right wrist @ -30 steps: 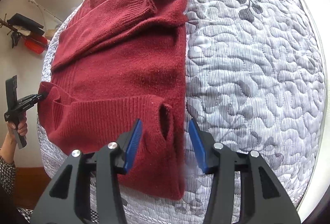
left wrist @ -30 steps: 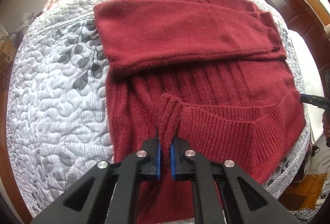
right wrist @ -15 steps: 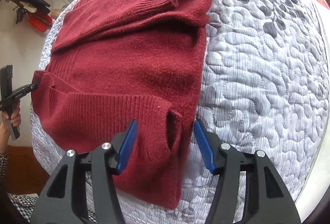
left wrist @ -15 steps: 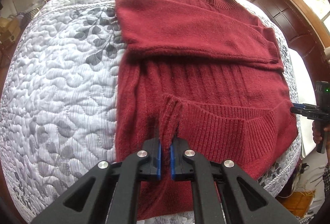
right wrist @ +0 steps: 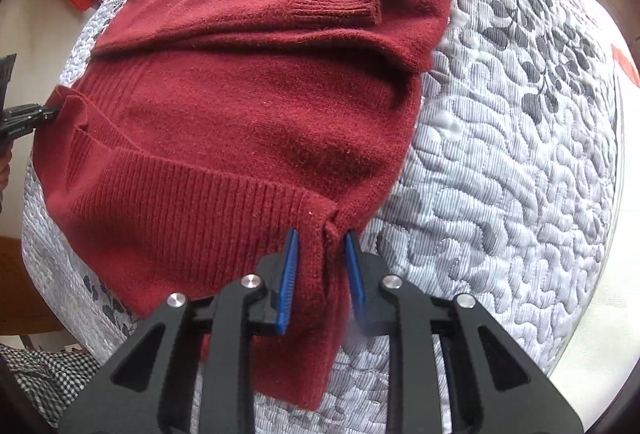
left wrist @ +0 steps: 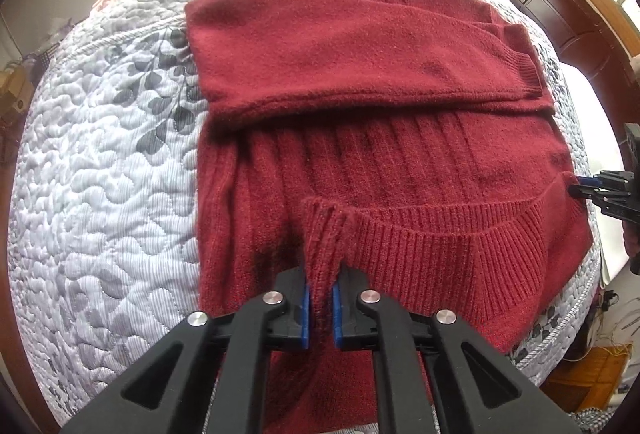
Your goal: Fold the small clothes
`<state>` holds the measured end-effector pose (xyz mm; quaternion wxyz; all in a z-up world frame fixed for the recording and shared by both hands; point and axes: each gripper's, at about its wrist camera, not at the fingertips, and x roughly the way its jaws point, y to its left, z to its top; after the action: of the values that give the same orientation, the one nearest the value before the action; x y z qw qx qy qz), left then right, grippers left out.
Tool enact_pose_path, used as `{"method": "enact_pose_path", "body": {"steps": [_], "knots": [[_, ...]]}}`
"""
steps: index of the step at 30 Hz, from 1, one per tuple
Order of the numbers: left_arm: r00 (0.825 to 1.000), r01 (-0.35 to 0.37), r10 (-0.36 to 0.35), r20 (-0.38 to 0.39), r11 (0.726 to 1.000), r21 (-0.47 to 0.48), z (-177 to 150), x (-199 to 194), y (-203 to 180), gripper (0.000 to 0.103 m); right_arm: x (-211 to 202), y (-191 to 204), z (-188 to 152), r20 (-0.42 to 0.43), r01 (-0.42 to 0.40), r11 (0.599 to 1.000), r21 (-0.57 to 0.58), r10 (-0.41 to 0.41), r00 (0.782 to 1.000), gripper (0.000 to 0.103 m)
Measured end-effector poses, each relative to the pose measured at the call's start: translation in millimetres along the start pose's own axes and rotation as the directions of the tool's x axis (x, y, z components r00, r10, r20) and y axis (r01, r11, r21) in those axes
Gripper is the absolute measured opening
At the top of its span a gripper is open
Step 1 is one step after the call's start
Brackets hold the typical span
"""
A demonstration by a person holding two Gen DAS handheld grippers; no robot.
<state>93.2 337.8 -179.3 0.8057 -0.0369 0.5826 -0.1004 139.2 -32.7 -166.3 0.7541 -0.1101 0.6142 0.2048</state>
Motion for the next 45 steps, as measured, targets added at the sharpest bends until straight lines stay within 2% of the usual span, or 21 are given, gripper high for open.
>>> {"method": "enact_pose_path", "body": {"steps": [5,6,10,16,20,21,27,31,35,38,41,45], "knots": [[0.998,0.05,-0.05,0.039,0.999,-0.002,-9.6,-17.3,-3.4,0.006,-10.4,8.5,-5.4,0.019,0.062,0.998,-0.032,-0.061,0.998,0.02],[0.998,0.046,-0.046,0.038,0.999,-0.005,-11.0,-17.3,-2.5,0.006,-11.2,8.5,-6.2,0.02,0.062,0.998,-0.026,-0.061,0.998,0.024],[1.0,0.018,-0.017,0.012,1.0,-0.006,-9.0,-4.3,0.8,0.006,-10.2,4.2,-4.8,0.037,-0.006,1.0,0.007,0.005,0.999,0.029],[1.0,0.015,-0.016,-0.021,1.0,-0.027,4.5,14.1,2.6,0.012,8.6,0.7,9.2,0.007,-0.06,0.997,0.04,0.06,0.998,0.03],[1.0,0.013,-0.013,-0.025,1.0,-0.005,6.2,15.4,-4.5,0.011,5.2,2.8,9.6,0.015,-0.066,0.998,0.023,0.065,0.998,0.006],[1.0,0.017,-0.017,-0.018,1.0,0.0,5.2,13.0,-6.8,0.008,2.7,3.1,8.1,0.02,-0.067,0.998,0.02,0.067,0.998,0.006],[0.997,0.057,-0.055,0.046,0.998,-0.022,-6.5,-11.5,-8.2,0.006,-18.0,-9.1,-1.5,0.088,-0.135,0.989,0.068,0.129,0.988,0.006],[0.993,0.062,-0.048,0.106,0.99,-0.129,-2.6,-26.9,11.1,0.005,-30.1,-19.5,0.4,0.129,-0.181,0.977,0.112,0.166,0.978,0.005],[0.979,0.096,-0.062,0.192,0.981,-0.17,15.6,-53.5,23.1,0.005,-56.3,-28.0,13.8,0.203,-0.23,0.966,0.115,0.204,0.958,0.005],[0.969,0.108,-0.063,0.239,0.978,-0.179,31.5,-67.3,28.0,0.005,-73.9,-32.9,28.3,0.251,-0.22,0.969,0.111,0.187,0.95,0.005],[0.952,0.153,-0.082,0.294,0.962,-0.227,47.2,-78.1,40.4,0.005,-87.6,-41.7,45.3,0.297,-0.235,0.965,0.118,0.192,0.935,0.005],[0.935,0.183,-0.085,0.344,0.948,-0.261,82.7,-80.3,51.8,0.005,-95.1,-52.9,81.4,0.327,-0.219,0.969,0.112,0.173,0.929,0.005]]}}
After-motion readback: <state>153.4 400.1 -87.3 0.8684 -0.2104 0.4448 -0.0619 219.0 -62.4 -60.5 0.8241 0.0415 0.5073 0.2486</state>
